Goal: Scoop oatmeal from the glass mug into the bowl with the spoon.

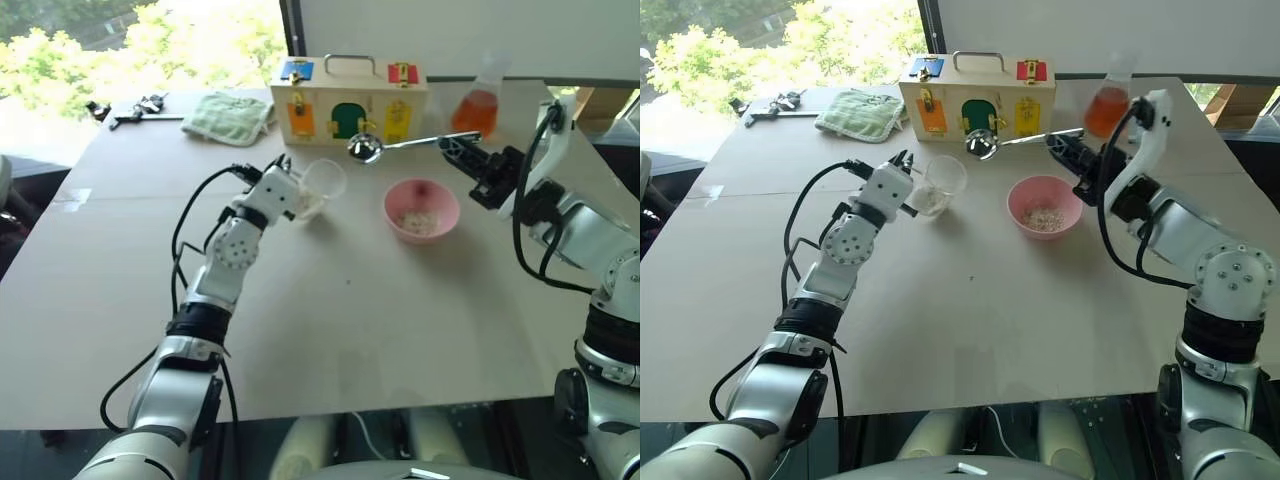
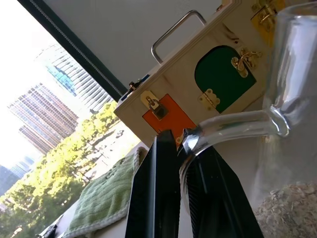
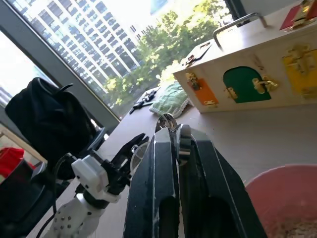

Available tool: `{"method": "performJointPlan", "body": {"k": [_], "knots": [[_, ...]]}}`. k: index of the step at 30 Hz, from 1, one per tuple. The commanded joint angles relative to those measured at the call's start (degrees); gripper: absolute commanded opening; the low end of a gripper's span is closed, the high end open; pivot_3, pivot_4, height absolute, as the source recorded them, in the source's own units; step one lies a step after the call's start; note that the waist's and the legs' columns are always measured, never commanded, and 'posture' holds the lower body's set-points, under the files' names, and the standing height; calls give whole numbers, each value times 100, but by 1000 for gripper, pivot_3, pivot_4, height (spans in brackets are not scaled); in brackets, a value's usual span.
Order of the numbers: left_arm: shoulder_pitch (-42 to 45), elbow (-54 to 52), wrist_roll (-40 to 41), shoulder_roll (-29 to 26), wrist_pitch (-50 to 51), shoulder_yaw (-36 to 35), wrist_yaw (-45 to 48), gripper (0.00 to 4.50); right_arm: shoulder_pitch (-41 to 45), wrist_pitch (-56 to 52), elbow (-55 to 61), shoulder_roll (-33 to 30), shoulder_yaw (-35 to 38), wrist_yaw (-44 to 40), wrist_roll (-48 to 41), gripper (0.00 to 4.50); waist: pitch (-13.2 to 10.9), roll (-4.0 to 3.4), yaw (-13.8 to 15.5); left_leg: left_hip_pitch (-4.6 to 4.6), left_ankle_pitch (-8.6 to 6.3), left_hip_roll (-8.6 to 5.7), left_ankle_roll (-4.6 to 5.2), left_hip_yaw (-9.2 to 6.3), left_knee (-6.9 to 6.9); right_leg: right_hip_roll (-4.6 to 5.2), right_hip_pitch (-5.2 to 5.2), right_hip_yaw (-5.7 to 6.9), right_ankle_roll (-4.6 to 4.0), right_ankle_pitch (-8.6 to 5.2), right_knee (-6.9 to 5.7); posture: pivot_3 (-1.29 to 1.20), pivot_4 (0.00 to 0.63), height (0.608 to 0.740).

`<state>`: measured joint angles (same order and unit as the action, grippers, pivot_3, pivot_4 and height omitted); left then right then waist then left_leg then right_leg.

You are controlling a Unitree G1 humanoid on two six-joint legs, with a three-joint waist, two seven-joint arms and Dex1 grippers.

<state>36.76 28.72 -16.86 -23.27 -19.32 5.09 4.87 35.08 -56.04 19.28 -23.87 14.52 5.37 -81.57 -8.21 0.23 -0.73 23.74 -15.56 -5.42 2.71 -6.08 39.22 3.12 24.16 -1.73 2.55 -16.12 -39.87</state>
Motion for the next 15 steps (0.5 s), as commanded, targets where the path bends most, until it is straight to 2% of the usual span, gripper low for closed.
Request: {"method": "performJointPlan", "body": {"k": [1, 5, 10, 15], "knots": [[215, -166, 2, 126, -8, 31, -33, 45, 83, 98, 285, 122, -269, 87, -28, 0, 0, 0, -13, 0, 0, 0, 0, -1, 0, 0, 0, 1, 0, 0, 0, 0, 150, 740], [233, -325, 75, 223, 92, 26, 8, 45, 141, 106, 235, 156, -547, 34, 176, 0, 0, 0, -28, 1, 0, 0, 0, 0, 0, -1, 2, -1, 0, 0, 0, 0, 150, 740], [218, -563, 248, 321, 300, -78, 52, 45, 146, 214, 37, 63, -726, -86, 936, 0, 0, 0, -27, 1, 0, 0, 0, 0, 0, -2, 4, -1, 0, 0, -2, 0, 150, 740], [149, -555, 312, 344, 404, -137, 63, 45, 238, 367, -92, 203, -509, -21, 828, 0, 0, 0, -26, 1, 0, 0, -1, 0, 0, -2, 4, -1, 0, 0, -1, 0, 150, 740]]}}
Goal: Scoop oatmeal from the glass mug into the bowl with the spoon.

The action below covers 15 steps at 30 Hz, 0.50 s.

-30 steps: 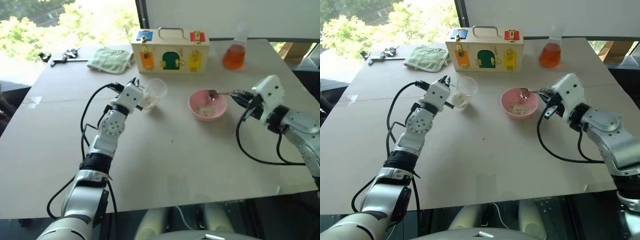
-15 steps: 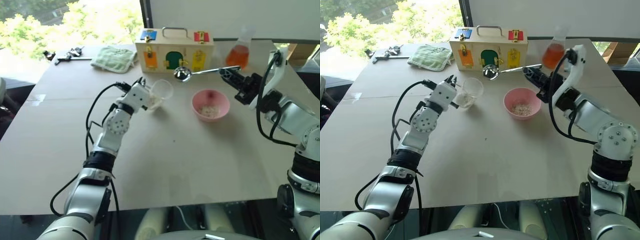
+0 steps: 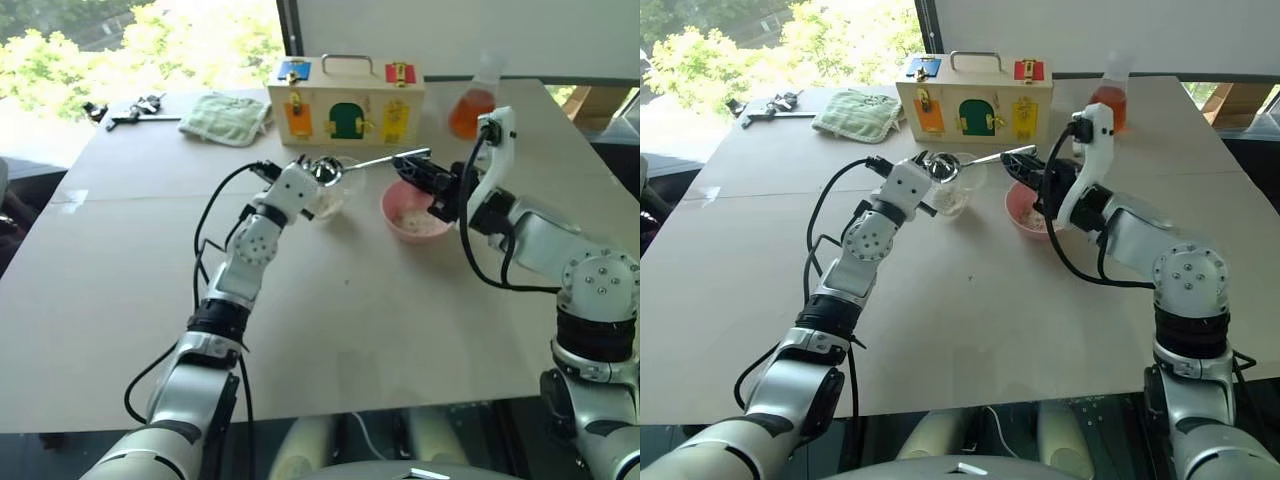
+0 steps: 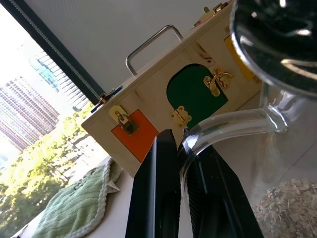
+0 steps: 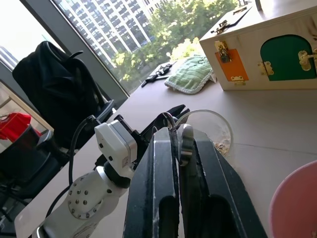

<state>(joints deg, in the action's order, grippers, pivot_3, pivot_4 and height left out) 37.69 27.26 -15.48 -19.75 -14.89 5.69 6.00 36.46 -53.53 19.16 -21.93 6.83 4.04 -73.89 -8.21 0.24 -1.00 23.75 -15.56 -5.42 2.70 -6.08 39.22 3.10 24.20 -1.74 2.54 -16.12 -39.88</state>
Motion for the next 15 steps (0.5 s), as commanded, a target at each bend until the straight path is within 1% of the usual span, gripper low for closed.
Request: {"method": "performJointPlan", "body": {"k": [1, 3, 7, 12, 14, 15], "knots": [[44, -404, 176, -11, -38, -203, -48, 45, 114, 131, -88, 17, 293, 123, 31, 0, 0, 0, 1, 0, 0, 0, 0, 0, 0, 0, 0, 0, 0, 0, 0, 0, 150, 740], [19, -340, 165, -30, -66, -209, -49, 45, 135, 139, -125, 7, 424, 169, -84, 0, 0, 0, 1, 0, 0, 0, 0, 0, 0, 0, 0, 0, 0, 0, 0, 0, 150, 740], [31, -283, 204, -24, -61, -234, -70, 45, -4, 68, -151, -128, 526, 176, -27, 0, 0, 0, 1, 1, 0, 0, 0, 0, 0, 0, 2, 0, 0, 0, 0, 0, 150, 740], [83, -302, 282, 49, -117, -229, -50, 45, -78, -53, -120, -251, 306, 60, 274, 0, 0, 0, -2, 3, 0, 0, 0, 1, -1, 0, 3, -3, 0, 0, 0, 0, 150, 740], [103, -336, 297, 87, -133, -207, -18, 0, -40, -59, -109, -184, 225, 39, 319, 721, 0, 0, 1, 2, 0, 0, 0, 1, -1, 0, 3, -2, 0, 0, 0, 0, 150, 740], [112, -350, 304, 102, -119, -203, -9, 0, -10, -52, -102, -150, 193, 11, 340, 901, 0, 0, 2, 3, 0, 0, 0, 1, -1, 0, 3, -1, 0, 0, 0, 0, 150, 740]]}}
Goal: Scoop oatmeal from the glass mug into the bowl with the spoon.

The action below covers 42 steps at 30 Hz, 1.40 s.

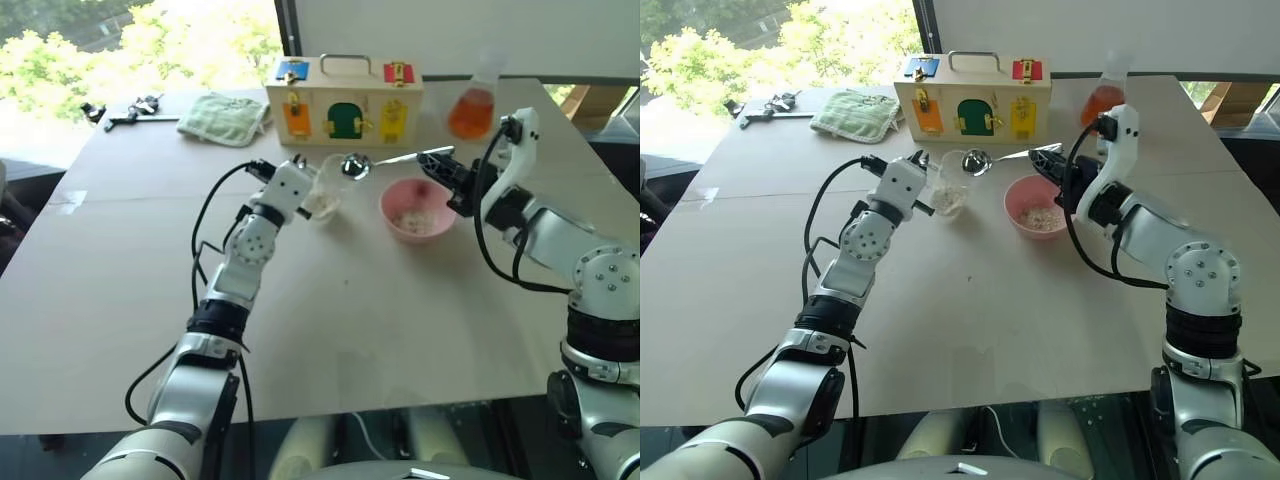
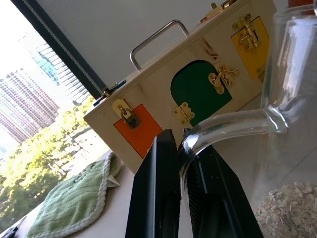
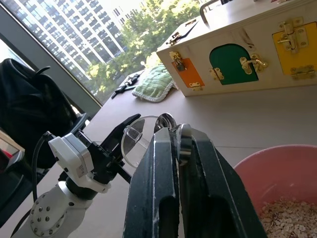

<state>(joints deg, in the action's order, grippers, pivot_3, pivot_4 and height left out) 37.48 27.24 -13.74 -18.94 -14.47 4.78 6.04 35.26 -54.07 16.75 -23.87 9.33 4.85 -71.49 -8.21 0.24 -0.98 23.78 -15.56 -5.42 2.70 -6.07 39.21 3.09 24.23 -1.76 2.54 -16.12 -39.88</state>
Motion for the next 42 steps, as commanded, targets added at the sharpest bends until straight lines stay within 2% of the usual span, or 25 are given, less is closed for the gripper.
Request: {"method": "performJointPlan", "body": {"k": [1, 7, 8, 12, 16, 18, 19, 22, 25, 27, 31, 35, 38, 42], "knots": [[139, -354, 134, 29, -146, -111, -8, 0, 141, 15, 140, 77, -69, -111, 111, 1344, 0, 0, -1, 1, 0, 0, 0, 0, 0, 0, 0, -1, 0, 0, 0, 0, 150, 740], [47, -374, 345, 90, 73, -271, 0, 0, 228, 198, 121, 232, 106, -261, 148, 3882, 0, 0, -4, 1, 0, 0, 0, 0, 0, 0, 1, -1, 0, 0, 0, 0, 150, 740], [10, -374, 398, 98, 129, -315, -3, 0, 216, 234, 124, 236, 161, -296, 120, 4460, 0, 0, -4, 1, 0, 0, 0, 0, 0, 0, 1, -1, 0, 0, 1, 0, 150, 740], [-142, -357, 647, 183, 333, -530, -27, 0, 52, 267, 212, 182, 345, -509, -34, 4460, 0, 0, -4, 1, 0, 0, 0, 0, 0, 0, 1, -1, 0, 0, 0, 0, 150, 740], [-318, -368, 1249, 427, 619, -913, 40, 0, -513, 185, 336, 3, 510, -760, -120, 4460, 1, 1, 8, 1, 0, 0, 0, -1, 2, 0, 0, 1, 0, 0, 1, 0, 150, 740], [-406, -394, 1577, 534, 728, -1131, 75, 769, -864, 152, 417, -115, 573, -821, -150, 4500, 1, 1, 10, 1, 0, 0, 0, -1, 1, 0, -1, 1, 0, 0, 2, 0, 150, 740], [-450, -421, 1700, 569, 802, -1209, 104, 978, -1053, 149, 468, -189, 587, -890, -123, 4500, 1, 1, 9, 1, 0, 0, 0, -1, 3, 0, 0, 0, 0, 0, 1, 0, 150, 740], [-559, -510, 1674, 524, 918, -1223, 84, 2322, -1481, 145, 545, -310, 705, -971, -188, 4500, 1, 1, 7, 0, 0, 1, 0, 0, 2, -1, -1, 0, 0, 0, 0, 0, 150, 740], [-661, -627, 1633, 489, 1006, -1165, 127, 3476, -1810, 139, 666, -447, 768, -1175, -233, 4500, 1, 2, 12, -2, 0, 1, 0, 1, 2, -2, -2, -2, 0, 0, -1, 0, 150, 740], [-804, -824, 1625, 460, 1072, -1139, 187, 4432, -2107, 137, 740, -502, 856, -1348, -384, 4500, 1, 2, 18, -1, 0, 1, 0, 1, 2, -1, -3, -1, 0, 0, 0, 0, 150, 740], [-1157, -1462, 1767, 328, 1193, -1170, 452, 4482, -2621, 72, 969, -653, 1011, -1681, -817, 4500, 1, 2, 25, -3, 0, 1, 1, 0, 2, -1, -7, -1, 0, 0, 2, 0, 150, 740], [-2235, -3075, 2387, -62, 1780, -1393, 1167, 4482, -3609, 69, 1350, -996, 1148, -2533, -830, 4500, 2, 1, 16, -10, -1, 3, 1, 0, -1, -2, -13, -1, 0, 0, 4, 0, 150, 740], [-3404, -4164, 2902, -247, 2333, -1490, 1529, 4482, -4428, 571, 1442, -1337, 994, -3408, 241, 4500, 3, -2, 15, -13, -2, 7, 2, 0, -12, -6, -15, -8, 0, -1, 15, 0, 150, 740], [-4868, -4756, 2861, -363, 2500, -1548, 1680, 4482, -5270, 2074, 1109, -1624, 637, -4758, 2041, 4500, 1, -3, 71, -75, -22, 7, 32, 2, -17, -2, -83, -7, 1, -1, 24, 0, 150, 740]]}}
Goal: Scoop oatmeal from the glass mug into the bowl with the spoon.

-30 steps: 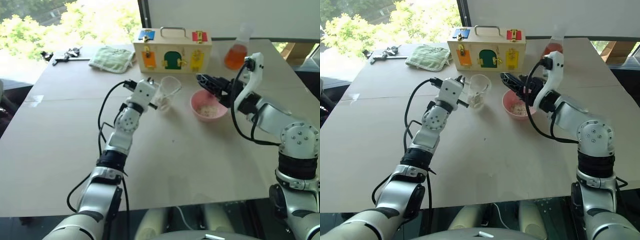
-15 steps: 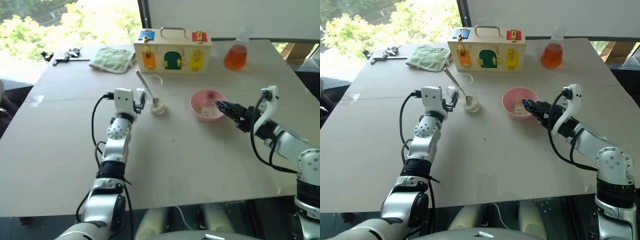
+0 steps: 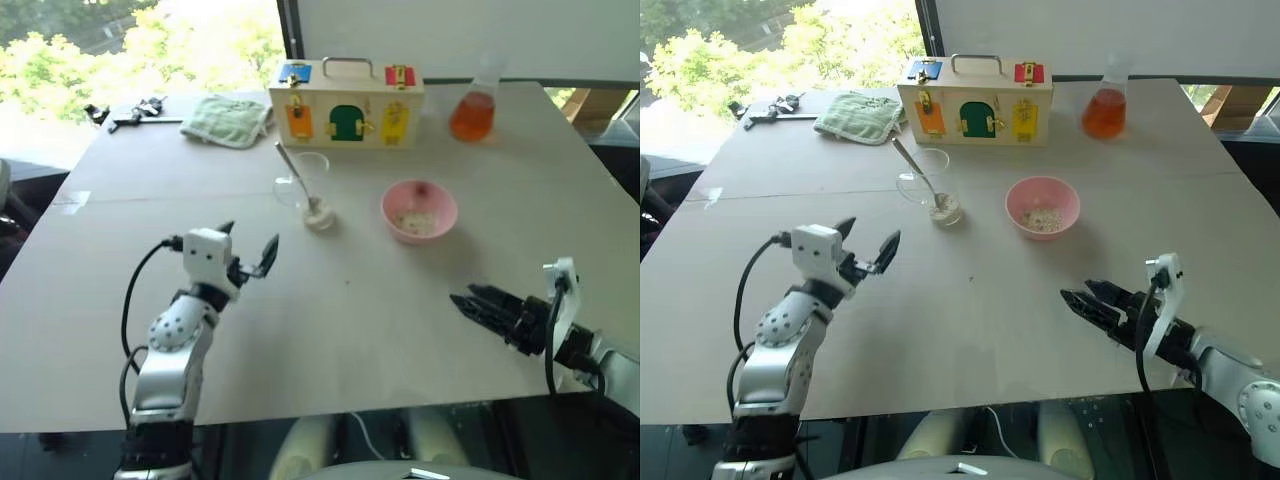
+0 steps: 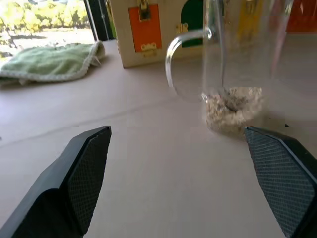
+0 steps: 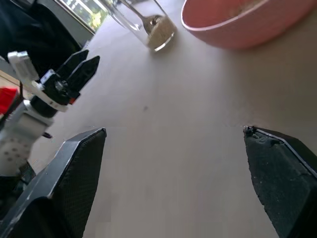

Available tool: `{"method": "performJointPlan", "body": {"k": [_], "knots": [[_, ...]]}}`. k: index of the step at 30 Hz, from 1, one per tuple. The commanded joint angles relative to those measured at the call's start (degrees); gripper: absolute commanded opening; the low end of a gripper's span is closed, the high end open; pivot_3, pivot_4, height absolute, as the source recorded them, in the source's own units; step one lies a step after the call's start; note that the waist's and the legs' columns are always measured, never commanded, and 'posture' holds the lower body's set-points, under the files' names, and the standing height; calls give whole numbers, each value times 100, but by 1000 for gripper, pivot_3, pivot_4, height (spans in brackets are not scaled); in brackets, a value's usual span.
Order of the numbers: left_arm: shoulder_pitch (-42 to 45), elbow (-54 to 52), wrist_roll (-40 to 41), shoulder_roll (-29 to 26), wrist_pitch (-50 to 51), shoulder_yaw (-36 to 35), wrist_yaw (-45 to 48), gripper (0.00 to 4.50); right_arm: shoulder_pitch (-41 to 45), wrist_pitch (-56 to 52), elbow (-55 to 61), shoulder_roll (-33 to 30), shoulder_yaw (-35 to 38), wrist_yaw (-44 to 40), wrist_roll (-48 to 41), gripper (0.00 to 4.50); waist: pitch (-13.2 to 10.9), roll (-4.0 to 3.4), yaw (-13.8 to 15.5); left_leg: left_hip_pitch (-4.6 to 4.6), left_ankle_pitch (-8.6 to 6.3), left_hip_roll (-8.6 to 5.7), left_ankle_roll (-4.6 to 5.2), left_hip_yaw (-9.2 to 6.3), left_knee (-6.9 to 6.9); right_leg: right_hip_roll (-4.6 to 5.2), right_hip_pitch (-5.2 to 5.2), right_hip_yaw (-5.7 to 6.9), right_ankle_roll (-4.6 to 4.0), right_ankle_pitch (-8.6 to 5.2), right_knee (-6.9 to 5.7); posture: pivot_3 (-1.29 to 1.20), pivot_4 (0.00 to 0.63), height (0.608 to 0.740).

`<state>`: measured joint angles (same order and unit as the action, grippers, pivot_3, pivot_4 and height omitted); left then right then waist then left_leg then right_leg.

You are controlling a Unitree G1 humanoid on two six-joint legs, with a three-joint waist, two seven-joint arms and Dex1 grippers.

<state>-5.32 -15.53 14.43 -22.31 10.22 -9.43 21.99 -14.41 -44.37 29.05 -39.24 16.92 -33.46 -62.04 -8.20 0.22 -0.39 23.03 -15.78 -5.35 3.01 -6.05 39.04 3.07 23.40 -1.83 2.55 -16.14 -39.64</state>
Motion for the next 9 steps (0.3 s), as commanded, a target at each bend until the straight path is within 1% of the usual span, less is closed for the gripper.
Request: {"method": "performJointPlan", "body": {"k": [1, 3, 4, 6, 9], "knots": [[-854, -569, 44, 24, 40, -150, 40, 4482, -384, 1409, -272, -125, -191, -1145, 1419, 4500, -4, -2, 20, -41, -5, 2, 6, 0, -14, 0, -38, 1, 1, -2, 16, 0, 150, 740], [-1350, -881, -44, 31, 35, -21, 55, 4482, -383, 1948, -676, -125, -272, -1479, 1909, 4500, -8, -1, 32, -121, -6, 14, 5, 0, -58, -2, -127, 8, 2, -4, 82, 0, 150, 740], [-1555, -1058, -43, 35, 58, 59, 82, 4482, -339, 2235, -909, -84, -294, -1652, 2103, 4500, -9, 0, 41, -135, -8, 18, 2, 0, -62, -1, -144, 10, 2, -6, 91, 0, 150, 740], [-1809, -1284, -16, 59, 79, 135, 106, 4482, -196, 2741, -1344, 36, -319, -1893, 2412, 4500, -6, -2, 74, -146, -19, 24, -17, 0, -62, 1, -163, 17, -13, -16, 112, 0, 150, 740], [-1932, -1432, 187, 109, 194, 80, 128, 4482, -8, 3125, -1733, 129, -355, -2182, 2625, 4500, -6, -3, 120, -140, -7, 25, 6, 0, -64, 1, -158, 23, 0, -3, 115, 0, 150, 740]]}}
